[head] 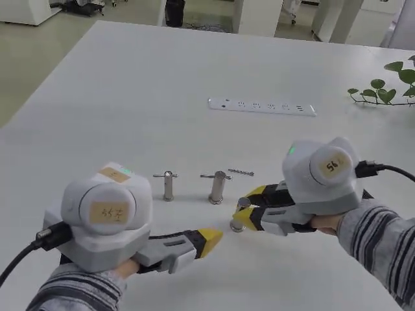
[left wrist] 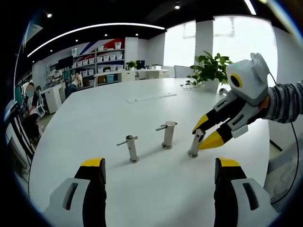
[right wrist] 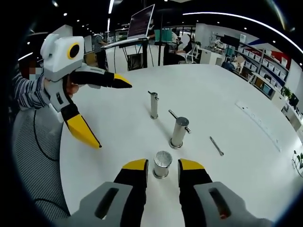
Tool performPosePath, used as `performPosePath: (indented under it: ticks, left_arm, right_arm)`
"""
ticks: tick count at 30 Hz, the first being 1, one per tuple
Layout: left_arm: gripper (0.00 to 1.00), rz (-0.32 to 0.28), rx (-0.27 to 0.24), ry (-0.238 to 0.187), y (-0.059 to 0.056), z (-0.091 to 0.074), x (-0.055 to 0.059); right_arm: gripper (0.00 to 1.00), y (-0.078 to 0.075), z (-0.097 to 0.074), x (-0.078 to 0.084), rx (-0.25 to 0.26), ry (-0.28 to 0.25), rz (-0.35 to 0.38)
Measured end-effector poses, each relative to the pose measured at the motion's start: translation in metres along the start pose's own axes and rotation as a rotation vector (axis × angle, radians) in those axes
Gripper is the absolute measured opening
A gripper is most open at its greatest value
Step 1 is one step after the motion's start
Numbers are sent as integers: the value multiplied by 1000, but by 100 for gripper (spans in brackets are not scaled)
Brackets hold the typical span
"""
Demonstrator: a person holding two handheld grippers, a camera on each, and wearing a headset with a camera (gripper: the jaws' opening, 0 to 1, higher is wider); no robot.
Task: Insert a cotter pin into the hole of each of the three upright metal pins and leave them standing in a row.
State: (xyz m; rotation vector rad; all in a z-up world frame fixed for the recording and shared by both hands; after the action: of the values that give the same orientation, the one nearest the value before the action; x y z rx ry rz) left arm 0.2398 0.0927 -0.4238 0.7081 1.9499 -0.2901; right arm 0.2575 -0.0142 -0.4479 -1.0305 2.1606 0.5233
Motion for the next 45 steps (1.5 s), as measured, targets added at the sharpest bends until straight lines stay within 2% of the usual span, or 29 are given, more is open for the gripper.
performPosePath:
  ticks: [4,8,17,23,26,30,35,45]
  left_arm:
    - [96,-4,-2,-5,0,0,-1]
    - [96,-7,-2,-11,1,0,-2]
    - [98,22,-4,-17,0,-1,-5]
    - [99,12,-7,-16,0,0,-4]
    - [99,-1,-1,-19,-2,0,-4]
    - [98,9,8,-13,-5,1,-4]
    - [98,8,8,-14,-4,1,-4]
    - [97,8,12,-13,-5,1,-4]
  right_arm:
    - [24,-2,-6,3,-6,3,-2]
    - [26,-10,-13,5,5,13,4]
    - [25,-35,-25,6,32,34,33]
    - [23,-54,-27,1,61,46,23]
    - [23,-59,-26,-1,66,55,21]
    - [22,-65,-22,-4,64,93,-12]
    - [22,-72,-16,-5,63,126,-39]
    - [21,-87,4,-12,48,174,-59]
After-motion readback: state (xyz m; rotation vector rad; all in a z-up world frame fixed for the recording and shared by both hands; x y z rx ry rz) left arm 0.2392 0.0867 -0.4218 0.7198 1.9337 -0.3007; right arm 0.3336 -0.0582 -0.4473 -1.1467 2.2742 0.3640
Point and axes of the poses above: the centre of the closed fingertips' face, and the gripper's own axes: z roughly forward along the fingers, y roughly to its left, x roughly out of its underside, the point moved 1 cm from there along -z, roughly backward along the fingers, and after that the axes turned 10 degrees about z, right-handed, at the moved point
